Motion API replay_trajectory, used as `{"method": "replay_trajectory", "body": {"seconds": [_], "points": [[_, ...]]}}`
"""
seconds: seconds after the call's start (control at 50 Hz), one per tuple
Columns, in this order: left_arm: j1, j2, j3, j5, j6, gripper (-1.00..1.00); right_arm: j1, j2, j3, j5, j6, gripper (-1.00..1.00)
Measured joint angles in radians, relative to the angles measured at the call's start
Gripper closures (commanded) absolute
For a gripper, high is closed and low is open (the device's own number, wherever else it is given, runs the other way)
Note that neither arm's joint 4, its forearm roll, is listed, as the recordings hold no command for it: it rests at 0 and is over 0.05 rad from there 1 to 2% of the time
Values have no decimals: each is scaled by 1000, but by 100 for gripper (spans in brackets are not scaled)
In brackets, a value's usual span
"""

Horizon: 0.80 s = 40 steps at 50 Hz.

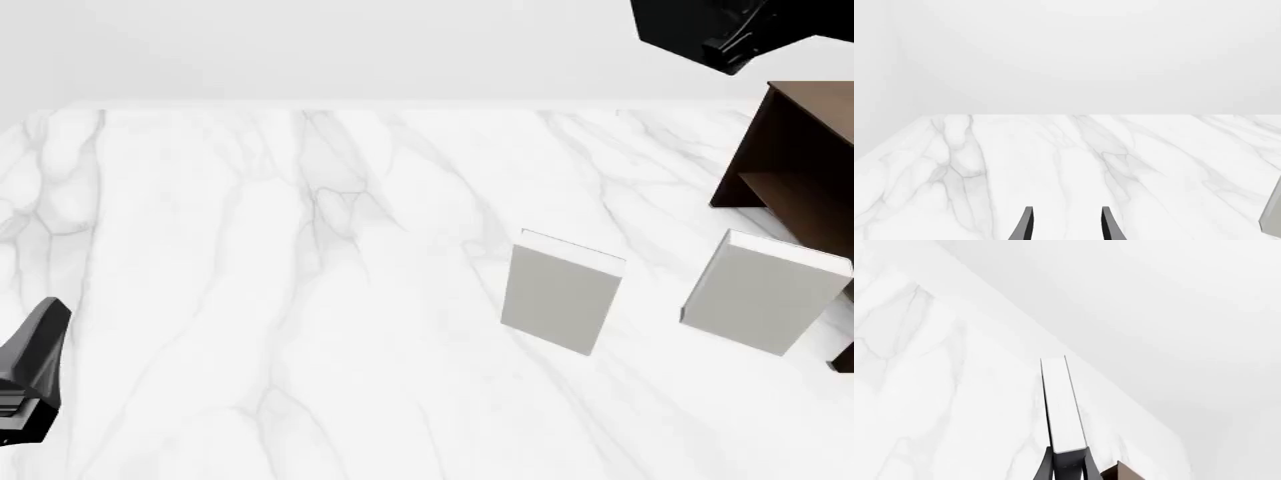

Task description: Pick up the book on the left and place it on top of the shelf.

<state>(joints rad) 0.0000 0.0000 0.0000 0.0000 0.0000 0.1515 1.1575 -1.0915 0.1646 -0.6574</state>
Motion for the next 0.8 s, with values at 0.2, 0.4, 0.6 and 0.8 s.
{"method": "replay_trajectory", "body": {"seconds": [0.2,0.4,0.6,0.8], "points": [[0,0,0,0,0,-100,-52,-49,28,18,-36,100],[0,0,0,0,0,-100,-108,-86,42,35,-74,100],[0,0,0,0,0,-100,-157,-110,59,34,-108,100],[0,0,0,0,0,-100,-192,-120,59,33,-130,100]]}}
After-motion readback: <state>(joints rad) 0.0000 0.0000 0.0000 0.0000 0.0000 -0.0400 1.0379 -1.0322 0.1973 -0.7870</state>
